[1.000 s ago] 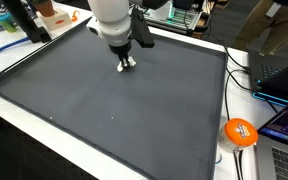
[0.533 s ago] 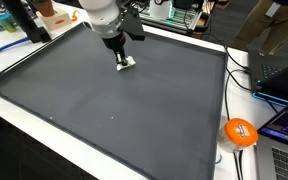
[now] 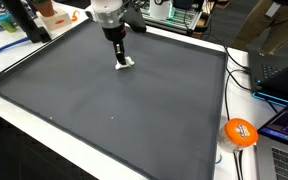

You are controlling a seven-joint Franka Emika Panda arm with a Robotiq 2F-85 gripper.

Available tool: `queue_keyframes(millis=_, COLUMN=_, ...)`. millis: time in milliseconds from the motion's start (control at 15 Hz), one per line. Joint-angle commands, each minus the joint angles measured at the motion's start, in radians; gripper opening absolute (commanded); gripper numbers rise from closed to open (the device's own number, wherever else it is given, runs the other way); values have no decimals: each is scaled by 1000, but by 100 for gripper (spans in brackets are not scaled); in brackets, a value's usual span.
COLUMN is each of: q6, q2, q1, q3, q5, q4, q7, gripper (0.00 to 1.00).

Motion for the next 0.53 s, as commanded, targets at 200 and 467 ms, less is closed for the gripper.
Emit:
queue_keyframes(millis=200, q6=27, q2=-61, q1=97, q3=-51, q5=-252, q4=-73, q7=94, gripper=100)
queue_keyframes(millis=467, q6=-93, q2=-62, q1=161, q3=-85, q5=-511, q4=-74, q7=245, gripper=100)
